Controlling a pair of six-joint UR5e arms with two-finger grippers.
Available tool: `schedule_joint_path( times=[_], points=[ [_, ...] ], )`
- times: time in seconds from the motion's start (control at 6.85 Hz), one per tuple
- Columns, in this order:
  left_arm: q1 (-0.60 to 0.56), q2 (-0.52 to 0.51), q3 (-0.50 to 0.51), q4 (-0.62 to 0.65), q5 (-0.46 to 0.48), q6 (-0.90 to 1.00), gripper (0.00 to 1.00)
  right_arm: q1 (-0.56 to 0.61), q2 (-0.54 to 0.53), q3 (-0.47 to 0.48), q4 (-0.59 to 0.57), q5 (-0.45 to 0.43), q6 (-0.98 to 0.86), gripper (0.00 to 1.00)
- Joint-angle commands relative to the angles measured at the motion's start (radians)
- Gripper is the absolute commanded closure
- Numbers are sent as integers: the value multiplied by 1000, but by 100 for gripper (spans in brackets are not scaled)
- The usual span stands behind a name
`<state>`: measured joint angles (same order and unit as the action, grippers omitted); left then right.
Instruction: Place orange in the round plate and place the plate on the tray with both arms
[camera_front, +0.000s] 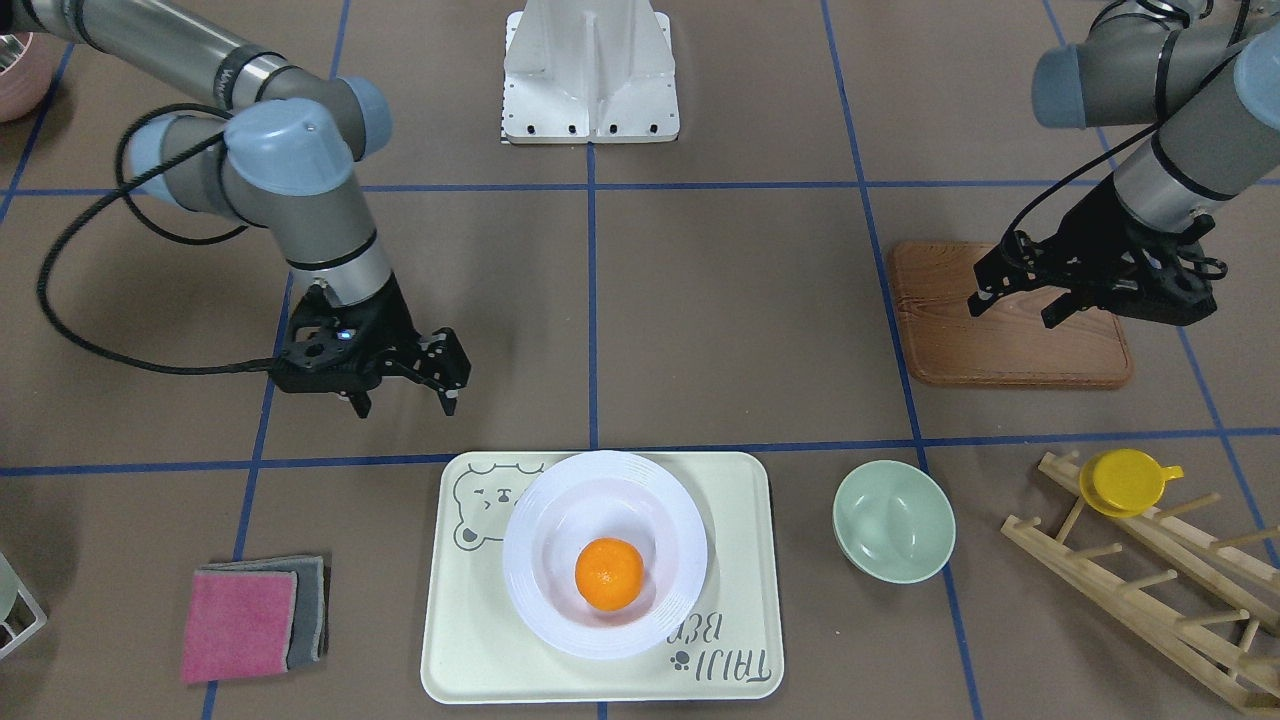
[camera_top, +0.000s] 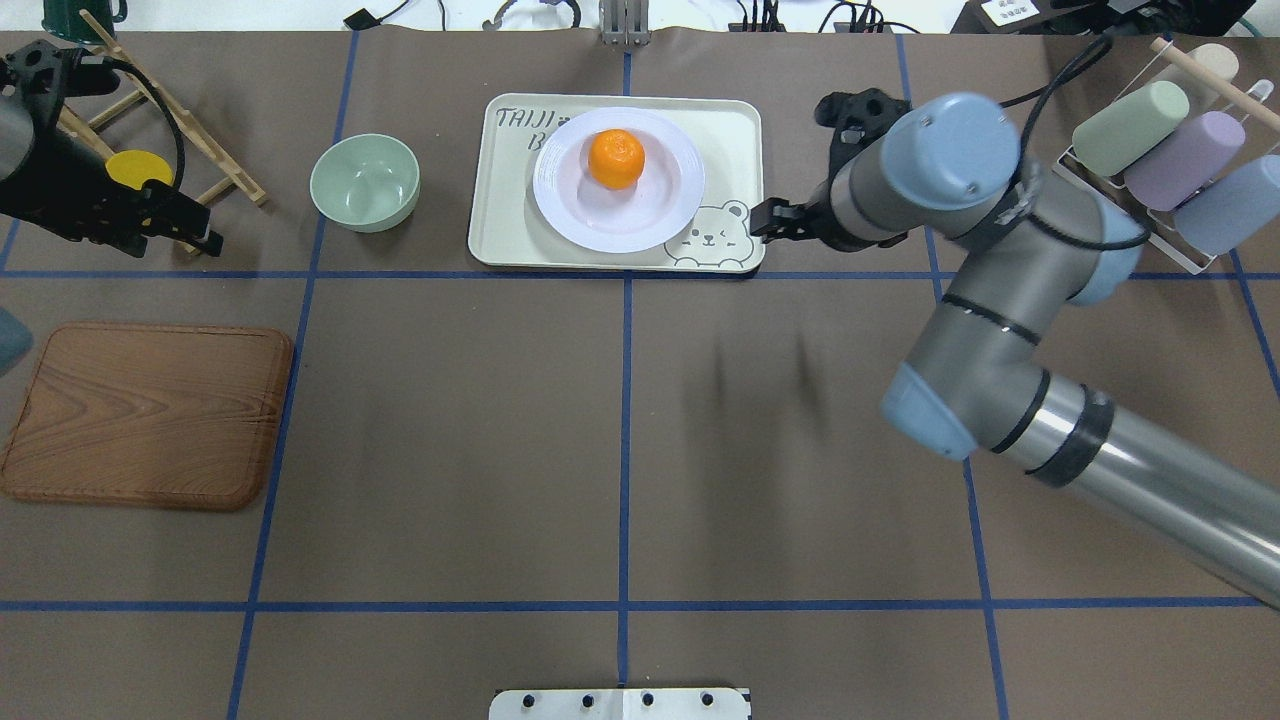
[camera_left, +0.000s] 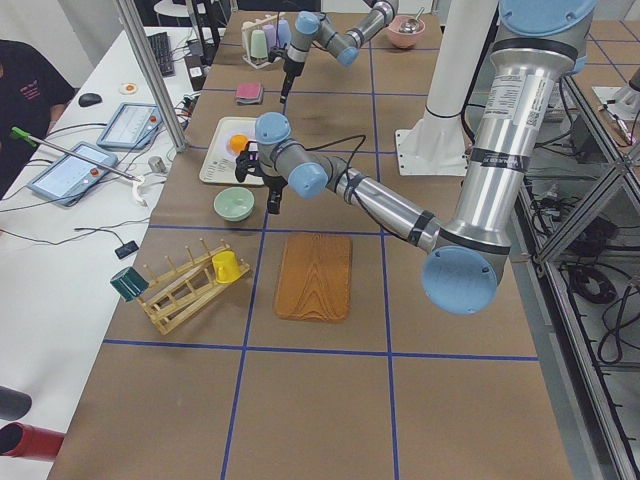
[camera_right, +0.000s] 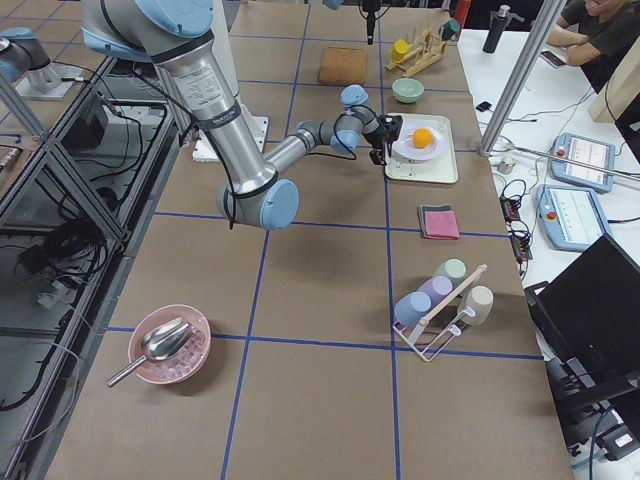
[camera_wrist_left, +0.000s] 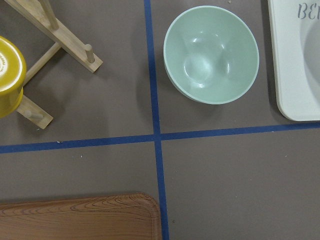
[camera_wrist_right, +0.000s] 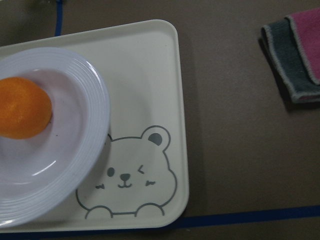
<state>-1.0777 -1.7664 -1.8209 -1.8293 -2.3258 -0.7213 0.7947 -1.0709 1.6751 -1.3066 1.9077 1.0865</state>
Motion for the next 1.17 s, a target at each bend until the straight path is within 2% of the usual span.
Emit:
schedule_joint_path(
  times=[0.0, 0.15, 0.29, 0.58, 0.73, 0.88, 1.02],
  points=[
    [-71, 97, 43, -2, 2, 212, 2, 298, -133, 64, -43, 334, -286, 0],
    [-127, 154, 48, -2, 0, 324, 2, 345, -202, 92, -43, 338, -324, 0],
    [-169, 192, 48, -2, -1, 392, 1, 383, -219, 86, -55, 353, -335, 0],
    [-186, 209, 57, -7, 2, 410, 1, 460, -329, 84, -57, 358, -393, 0],
    [-205, 225, 58, -8, 0, 434, 1, 503, -424, 80, -57, 347, -601, 0],
    [-221, 247, 58, -8, -1, 451, 1, 549, -490, 80, -63, 356, -711, 0],
    [-223, 255, 58, -5, -1, 451, 1, 563, -564, 86, -60, 356, -721, 0]
  ],
)
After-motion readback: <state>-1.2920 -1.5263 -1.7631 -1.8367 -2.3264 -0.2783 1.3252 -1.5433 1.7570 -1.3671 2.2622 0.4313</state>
